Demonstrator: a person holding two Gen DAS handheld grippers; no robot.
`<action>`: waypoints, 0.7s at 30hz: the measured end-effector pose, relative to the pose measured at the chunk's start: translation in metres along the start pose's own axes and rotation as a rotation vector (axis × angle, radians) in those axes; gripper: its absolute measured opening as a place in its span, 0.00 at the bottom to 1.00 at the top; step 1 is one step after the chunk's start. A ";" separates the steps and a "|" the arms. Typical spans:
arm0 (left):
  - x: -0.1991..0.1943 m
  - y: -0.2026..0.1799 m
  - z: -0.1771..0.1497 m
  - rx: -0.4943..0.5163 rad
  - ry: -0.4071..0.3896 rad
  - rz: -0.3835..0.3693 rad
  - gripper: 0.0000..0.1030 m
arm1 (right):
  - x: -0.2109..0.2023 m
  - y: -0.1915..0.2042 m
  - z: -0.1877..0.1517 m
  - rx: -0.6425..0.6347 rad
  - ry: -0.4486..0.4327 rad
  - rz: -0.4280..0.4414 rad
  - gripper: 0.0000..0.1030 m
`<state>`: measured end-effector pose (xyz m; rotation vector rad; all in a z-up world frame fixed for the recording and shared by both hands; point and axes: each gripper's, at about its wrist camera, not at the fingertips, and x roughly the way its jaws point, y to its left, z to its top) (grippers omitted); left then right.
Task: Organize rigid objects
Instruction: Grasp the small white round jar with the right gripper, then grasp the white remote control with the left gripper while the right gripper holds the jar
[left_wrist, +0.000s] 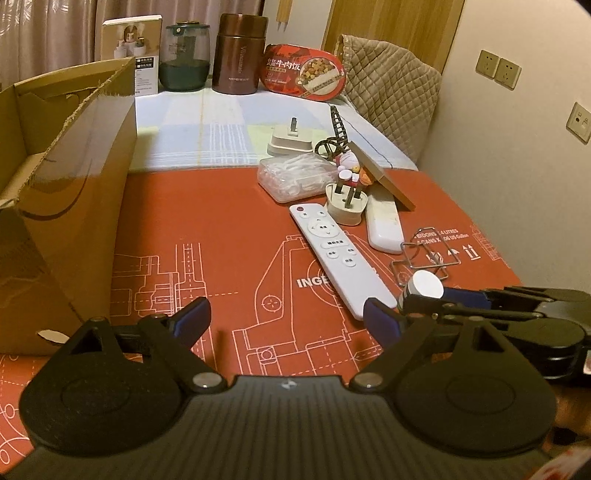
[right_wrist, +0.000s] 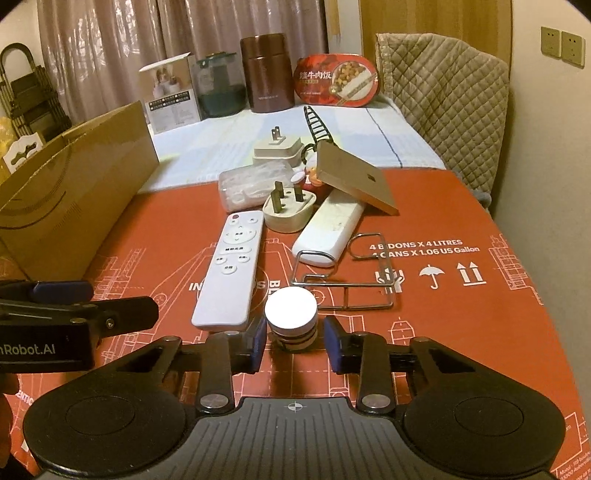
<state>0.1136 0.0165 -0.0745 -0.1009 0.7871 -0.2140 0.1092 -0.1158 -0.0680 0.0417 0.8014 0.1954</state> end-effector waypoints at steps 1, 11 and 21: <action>0.000 -0.001 0.000 0.001 -0.001 -0.002 0.84 | 0.002 0.000 0.000 -0.004 0.002 0.000 0.29; 0.008 -0.005 0.001 0.008 0.000 -0.021 0.80 | 0.000 -0.009 0.002 0.037 -0.009 -0.009 0.26; 0.031 -0.028 0.018 0.042 -0.015 -0.075 0.78 | -0.014 -0.032 0.003 0.117 -0.025 -0.134 0.26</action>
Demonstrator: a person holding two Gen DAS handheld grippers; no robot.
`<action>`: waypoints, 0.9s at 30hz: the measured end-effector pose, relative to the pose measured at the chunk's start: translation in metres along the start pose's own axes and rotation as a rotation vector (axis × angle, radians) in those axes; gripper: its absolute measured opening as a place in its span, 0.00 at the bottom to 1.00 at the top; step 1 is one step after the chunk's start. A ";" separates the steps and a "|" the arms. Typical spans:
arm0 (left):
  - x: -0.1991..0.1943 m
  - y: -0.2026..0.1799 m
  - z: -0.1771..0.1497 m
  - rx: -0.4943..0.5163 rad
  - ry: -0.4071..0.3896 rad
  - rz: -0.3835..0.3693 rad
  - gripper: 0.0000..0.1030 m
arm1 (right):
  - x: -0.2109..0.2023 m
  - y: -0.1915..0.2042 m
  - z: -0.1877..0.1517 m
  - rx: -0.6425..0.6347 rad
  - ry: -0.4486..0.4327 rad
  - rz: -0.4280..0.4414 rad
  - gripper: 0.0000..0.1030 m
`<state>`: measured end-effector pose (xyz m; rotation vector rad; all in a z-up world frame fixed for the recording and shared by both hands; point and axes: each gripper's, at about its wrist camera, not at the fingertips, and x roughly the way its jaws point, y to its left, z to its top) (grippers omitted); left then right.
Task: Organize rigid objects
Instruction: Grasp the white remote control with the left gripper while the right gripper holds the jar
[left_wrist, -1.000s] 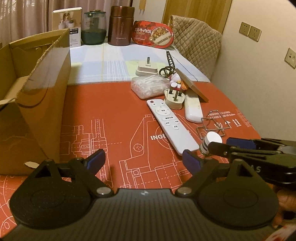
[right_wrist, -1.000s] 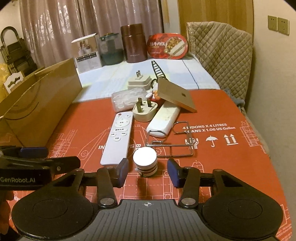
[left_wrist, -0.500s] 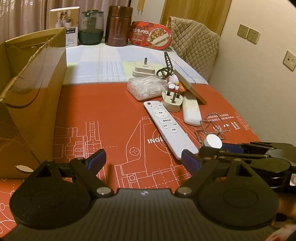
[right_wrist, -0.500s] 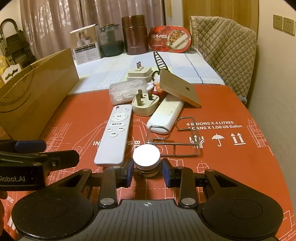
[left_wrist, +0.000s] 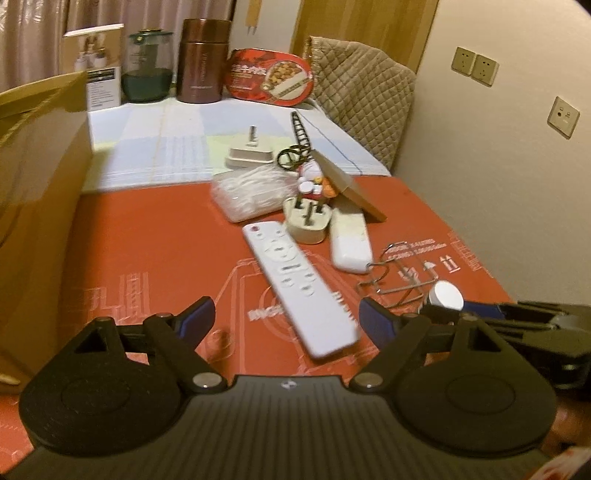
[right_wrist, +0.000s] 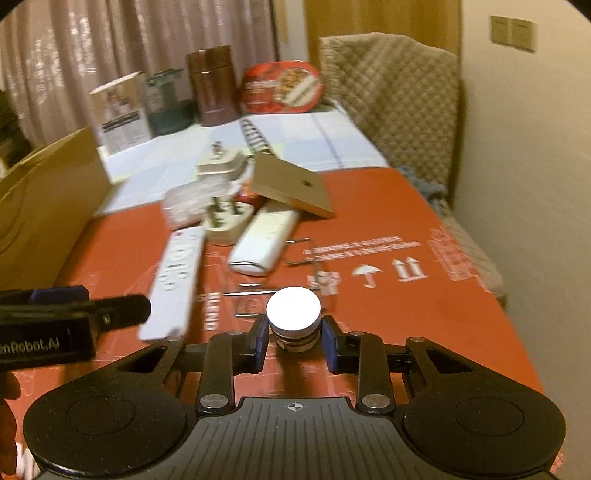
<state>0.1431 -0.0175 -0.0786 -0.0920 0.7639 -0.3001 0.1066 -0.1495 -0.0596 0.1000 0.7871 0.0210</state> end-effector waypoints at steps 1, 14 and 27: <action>0.004 -0.001 0.001 -0.002 0.006 -0.006 0.76 | 0.000 -0.002 0.000 0.006 0.002 -0.006 0.26; 0.035 -0.011 0.004 0.052 0.104 0.034 0.36 | -0.001 0.002 -0.002 -0.009 0.011 0.017 0.26; -0.018 0.009 -0.030 0.134 0.132 0.137 0.34 | 0.001 0.035 -0.014 -0.110 0.051 0.154 0.26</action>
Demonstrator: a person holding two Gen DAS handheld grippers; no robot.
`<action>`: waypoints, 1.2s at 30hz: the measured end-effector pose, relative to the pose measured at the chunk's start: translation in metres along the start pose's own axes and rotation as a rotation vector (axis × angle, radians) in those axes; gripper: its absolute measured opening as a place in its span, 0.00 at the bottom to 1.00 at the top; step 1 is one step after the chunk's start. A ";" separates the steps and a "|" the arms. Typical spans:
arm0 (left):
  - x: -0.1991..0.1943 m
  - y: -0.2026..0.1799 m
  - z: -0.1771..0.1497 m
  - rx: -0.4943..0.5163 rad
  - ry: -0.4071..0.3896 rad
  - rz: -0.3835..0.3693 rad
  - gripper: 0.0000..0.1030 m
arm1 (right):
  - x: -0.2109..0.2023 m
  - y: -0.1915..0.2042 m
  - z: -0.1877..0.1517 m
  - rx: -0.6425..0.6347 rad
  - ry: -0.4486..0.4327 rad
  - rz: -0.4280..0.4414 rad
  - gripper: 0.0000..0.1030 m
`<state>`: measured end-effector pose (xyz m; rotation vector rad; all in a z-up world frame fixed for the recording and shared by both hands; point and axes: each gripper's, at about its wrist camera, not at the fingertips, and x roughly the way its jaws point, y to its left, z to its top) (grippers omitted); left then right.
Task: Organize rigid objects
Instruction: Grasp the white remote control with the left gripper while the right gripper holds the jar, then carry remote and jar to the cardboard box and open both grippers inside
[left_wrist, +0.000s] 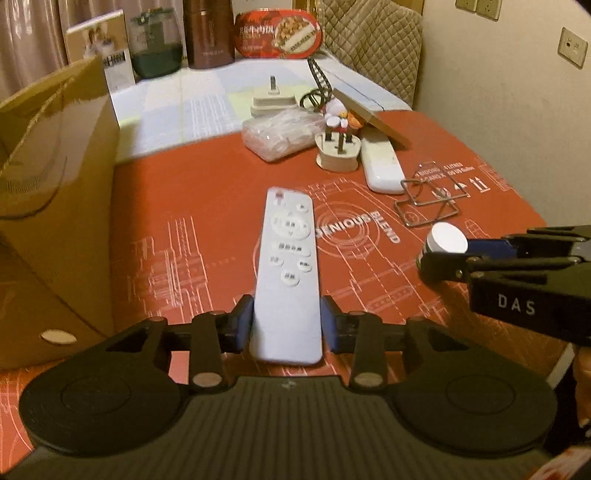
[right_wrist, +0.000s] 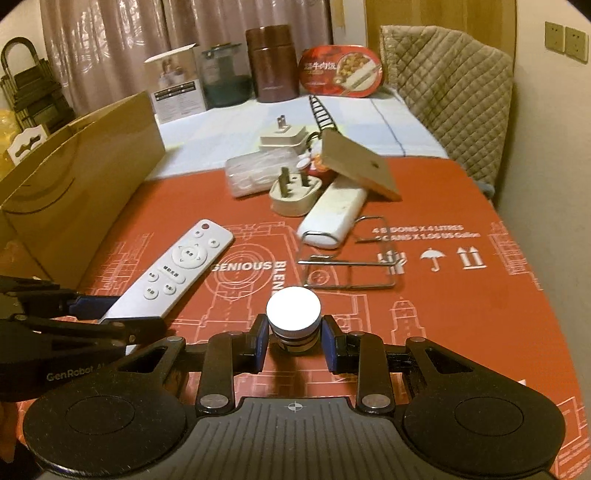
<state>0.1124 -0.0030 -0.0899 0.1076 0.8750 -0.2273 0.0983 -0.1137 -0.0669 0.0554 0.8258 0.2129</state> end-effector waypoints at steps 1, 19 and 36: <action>0.001 -0.001 0.001 0.012 -0.011 0.006 0.36 | 0.000 0.001 0.000 -0.005 -0.001 0.000 0.26; 0.020 0.000 0.009 0.017 -0.069 -0.003 0.37 | 0.007 0.007 0.000 -0.045 -0.026 -0.018 0.27; 0.009 0.001 0.009 0.010 -0.072 -0.028 0.32 | -0.013 0.012 0.015 -0.026 -0.081 -0.060 0.26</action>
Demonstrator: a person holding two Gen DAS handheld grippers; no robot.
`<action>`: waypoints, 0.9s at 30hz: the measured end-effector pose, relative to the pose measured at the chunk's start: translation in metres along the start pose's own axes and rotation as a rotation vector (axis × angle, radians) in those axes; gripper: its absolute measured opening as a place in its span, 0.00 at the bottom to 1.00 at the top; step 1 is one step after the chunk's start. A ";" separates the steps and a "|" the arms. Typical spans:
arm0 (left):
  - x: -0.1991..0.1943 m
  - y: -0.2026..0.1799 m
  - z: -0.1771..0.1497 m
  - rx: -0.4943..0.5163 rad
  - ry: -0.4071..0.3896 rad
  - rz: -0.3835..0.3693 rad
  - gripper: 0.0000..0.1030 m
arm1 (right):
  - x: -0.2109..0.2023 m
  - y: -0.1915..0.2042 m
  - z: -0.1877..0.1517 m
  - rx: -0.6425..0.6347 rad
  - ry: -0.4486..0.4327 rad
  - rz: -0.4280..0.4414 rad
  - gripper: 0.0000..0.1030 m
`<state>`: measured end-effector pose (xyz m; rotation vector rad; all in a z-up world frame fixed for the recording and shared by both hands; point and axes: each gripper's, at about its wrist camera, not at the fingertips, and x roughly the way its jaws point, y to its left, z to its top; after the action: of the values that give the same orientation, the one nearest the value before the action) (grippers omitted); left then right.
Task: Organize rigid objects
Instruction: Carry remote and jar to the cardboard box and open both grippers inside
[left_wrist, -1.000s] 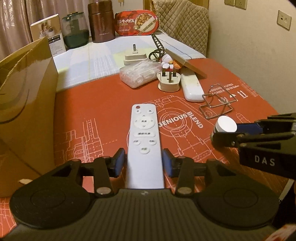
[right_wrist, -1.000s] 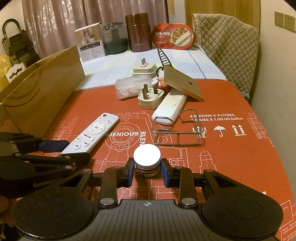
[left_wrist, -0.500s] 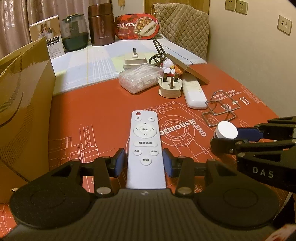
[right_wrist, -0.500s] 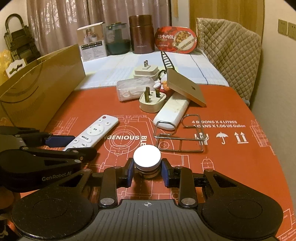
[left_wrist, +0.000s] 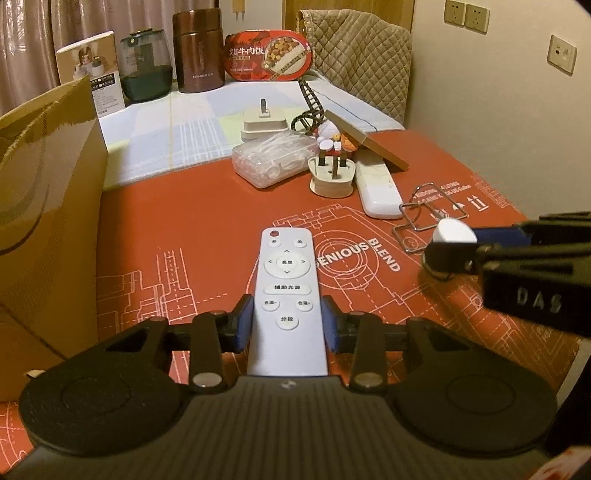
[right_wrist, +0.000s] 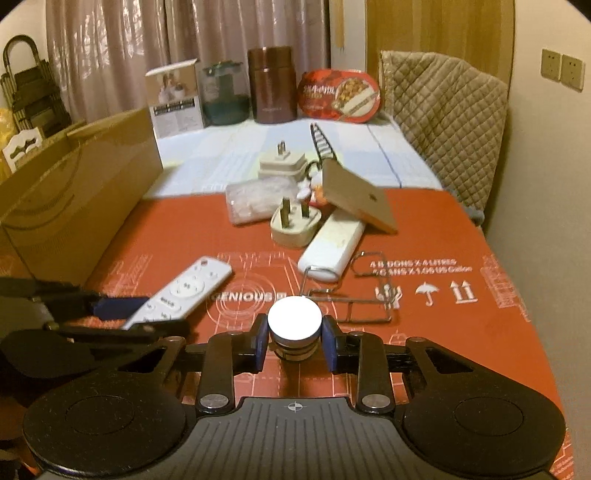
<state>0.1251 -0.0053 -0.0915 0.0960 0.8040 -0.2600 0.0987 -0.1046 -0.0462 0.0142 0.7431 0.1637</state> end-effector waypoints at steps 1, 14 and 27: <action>-0.003 0.001 0.000 -0.003 -0.004 0.002 0.32 | -0.004 0.000 0.002 0.005 -0.011 -0.001 0.26; -0.089 0.026 0.043 -0.055 -0.163 0.060 0.32 | -0.063 0.026 0.059 0.023 -0.218 0.080 0.26; -0.171 0.154 0.057 -0.150 -0.215 0.347 0.32 | -0.037 0.154 0.120 -0.155 -0.215 0.466 0.26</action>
<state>0.0919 0.1655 0.0694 0.0636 0.5781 0.1169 0.1314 0.0470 0.0782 0.0568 0.5013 0.6541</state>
